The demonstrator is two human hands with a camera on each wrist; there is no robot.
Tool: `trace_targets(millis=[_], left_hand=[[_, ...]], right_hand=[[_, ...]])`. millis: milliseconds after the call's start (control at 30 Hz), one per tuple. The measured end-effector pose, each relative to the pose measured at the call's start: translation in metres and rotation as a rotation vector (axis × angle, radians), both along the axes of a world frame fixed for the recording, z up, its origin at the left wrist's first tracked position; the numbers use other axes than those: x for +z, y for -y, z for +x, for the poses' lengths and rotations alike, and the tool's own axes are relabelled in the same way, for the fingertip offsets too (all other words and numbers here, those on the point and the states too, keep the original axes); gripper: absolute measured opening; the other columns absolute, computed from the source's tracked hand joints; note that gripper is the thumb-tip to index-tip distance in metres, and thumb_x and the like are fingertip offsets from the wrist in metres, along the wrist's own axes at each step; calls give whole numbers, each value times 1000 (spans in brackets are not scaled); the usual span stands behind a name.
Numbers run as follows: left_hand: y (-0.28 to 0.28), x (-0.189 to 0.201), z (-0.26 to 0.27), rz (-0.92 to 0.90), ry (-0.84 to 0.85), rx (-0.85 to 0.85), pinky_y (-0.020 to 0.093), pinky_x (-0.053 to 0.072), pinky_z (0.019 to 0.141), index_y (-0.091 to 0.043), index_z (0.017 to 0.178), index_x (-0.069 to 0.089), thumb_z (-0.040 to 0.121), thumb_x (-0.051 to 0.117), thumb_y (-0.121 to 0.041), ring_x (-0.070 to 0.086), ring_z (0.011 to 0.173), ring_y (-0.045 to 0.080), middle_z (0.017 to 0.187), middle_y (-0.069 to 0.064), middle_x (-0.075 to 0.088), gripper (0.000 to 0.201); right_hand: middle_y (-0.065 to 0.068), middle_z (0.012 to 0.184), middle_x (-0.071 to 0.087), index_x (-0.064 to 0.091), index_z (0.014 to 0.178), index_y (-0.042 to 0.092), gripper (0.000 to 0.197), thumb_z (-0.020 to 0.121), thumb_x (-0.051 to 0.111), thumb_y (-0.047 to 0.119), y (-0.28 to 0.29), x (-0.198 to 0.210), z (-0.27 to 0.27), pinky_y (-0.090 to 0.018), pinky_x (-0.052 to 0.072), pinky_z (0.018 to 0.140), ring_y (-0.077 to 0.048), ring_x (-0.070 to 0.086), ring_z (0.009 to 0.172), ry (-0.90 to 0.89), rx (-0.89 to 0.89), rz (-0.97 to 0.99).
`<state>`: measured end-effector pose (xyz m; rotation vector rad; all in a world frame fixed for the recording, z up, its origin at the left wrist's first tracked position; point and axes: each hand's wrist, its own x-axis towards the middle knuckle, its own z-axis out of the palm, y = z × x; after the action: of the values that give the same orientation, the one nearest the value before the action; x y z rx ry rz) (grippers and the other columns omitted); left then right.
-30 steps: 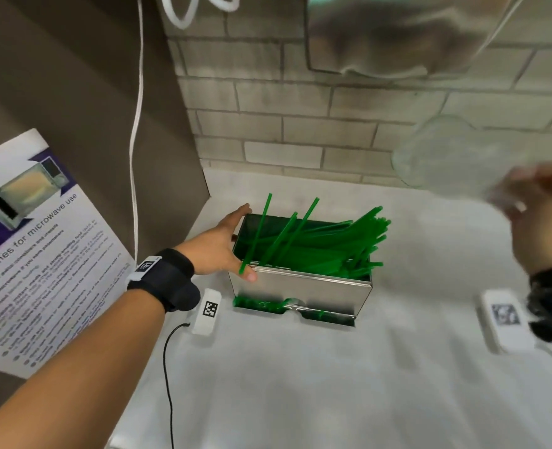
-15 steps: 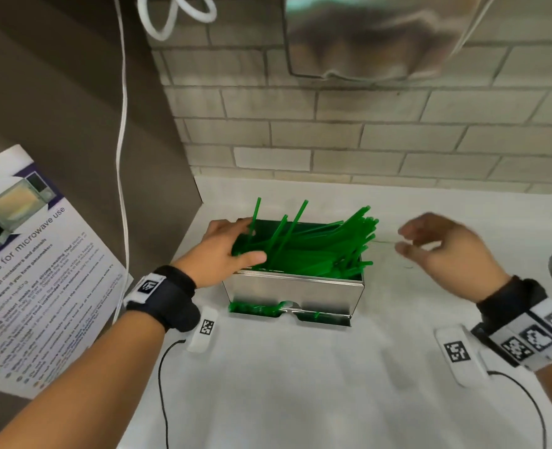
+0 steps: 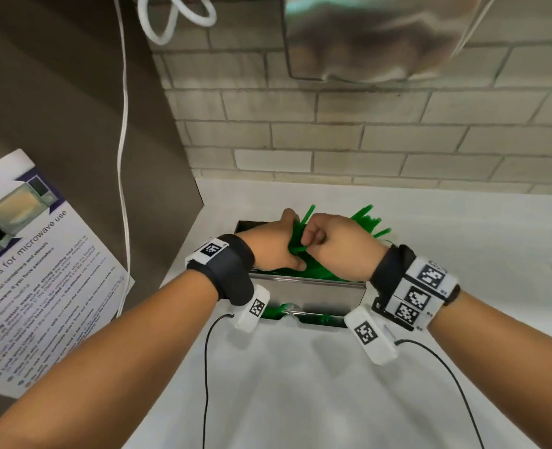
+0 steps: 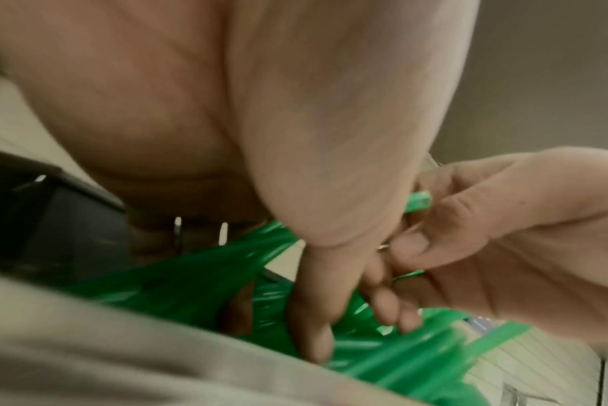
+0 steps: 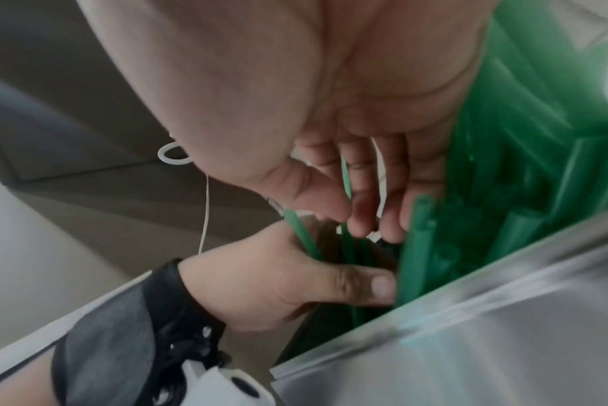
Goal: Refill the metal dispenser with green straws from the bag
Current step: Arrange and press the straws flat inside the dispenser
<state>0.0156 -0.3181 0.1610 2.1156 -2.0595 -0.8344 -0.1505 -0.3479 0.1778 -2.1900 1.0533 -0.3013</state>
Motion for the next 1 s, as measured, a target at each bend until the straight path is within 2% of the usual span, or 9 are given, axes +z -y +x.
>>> trace_targets(millis=[67, 167, 233, 367, 467, 600, 700, 867, 1000], left_hand=[[-1, -3, 5, 10, -20, -4, 35, 50, 79, -15, 123, 44, 92, 70, -34, 63, 93, 23, 105, 5, 67, 46], [-5, -3, 18, 15, -150, 4, 31, 45, 84, -20, 103, 62, 100, 59, -31, 64, 92, 16, 103, 1, 73, 12], [-10, -1, 27, -14, -275, 60, 28, 42, 83, -25, 91, 63, 104, 54, -32, 62, 87, 10, 96, -3, 72, 17], [-25, 4, 43, -80, -475, 123, 26, 42, 90, -24, 98, 67, 106, 43, -43, 60, 95, 10, 97, -9, 66, 31], [-31, -1, 49, -40, -449, 58, 32, 38, 108, -27, 105, 69, 97, 45, -60, 56, 118, 15, 115, -7, 62, 42], [-31, -12, 25, 48, -177, -170, 30, 44, 103, -23, 125, 59, 89, 66, -59, 56, 113, 18, 122, -2, 52, 51], [-29, -17, 6, 18, -18, -265, 32, 42, 104, -18, 143, 46, 85, 69, -60, 46, 120, 18, 129, 0, 48, 75], [-20, -20, -13, -10, 82, -330, 29, 42, 93, -9, 136, 51, 93, 64, -54, 51, 110, 20, 124, 5, 52, 64], [-16, -19, -19, 44, -69, -261, 34, 50, 96, -11, 128, 61, 94, 67, -45, 62, 107, 23, 122, 5, 67, 48]], right_hand=[[12, 75, 55, 64, 86, 17, 16, 85, 62, 1, 5, 3, -1, -12, 36, 56, -5, 52, 69, -20, -4, 5], [12, 76, 58, 62, 82, 22, 15, 86, 62, 7, 10, 9, -3, -17, 38, 57, -12, 57, 75, -49, 18, 7], [7, 80, 64, 64, 90, 18, 2, 90, 63, 20, 9, 10, -2, -24, 47, 61, -18, 64, 79, -39, 22, 42], [-4, 83, 73, 63, 95, 18, 37, 91, 59, 55, 3, 16, 1, -38, 60, 65, -22, 72, 69, 145, -69, 142], [-13, 80, 71, 64, 91, 12, 24, 95, 63, 35, 6, 21, 1, -48, 62, 69, -26, 68, 65, 323, -122, 181], [-16, 76, 71, 67, 87, 7, 12, 88, 71, 18, 12, 29, -2, -43, 60, 71, -32, 68, 67, 401, -150, 94], [-11, 72, 69, 66, 90, 1, 13, 90, 70, 14, 16, 34, -8, -36, 56, 64, -22, 64, 62, 414, -151, 146], [-12, 80, 75, 69, 91, 7, 12, 89, 71, 19, 26, 29, -13, -36, 58, 67, -18, 66, 65, 235, -99, 159], [-10, 83, 76, 70, 92, 11, 10, 88, 69, 20, 27, 25, -10, -35, 58, 69, -18, 68, 67, 157, -51, 141]])
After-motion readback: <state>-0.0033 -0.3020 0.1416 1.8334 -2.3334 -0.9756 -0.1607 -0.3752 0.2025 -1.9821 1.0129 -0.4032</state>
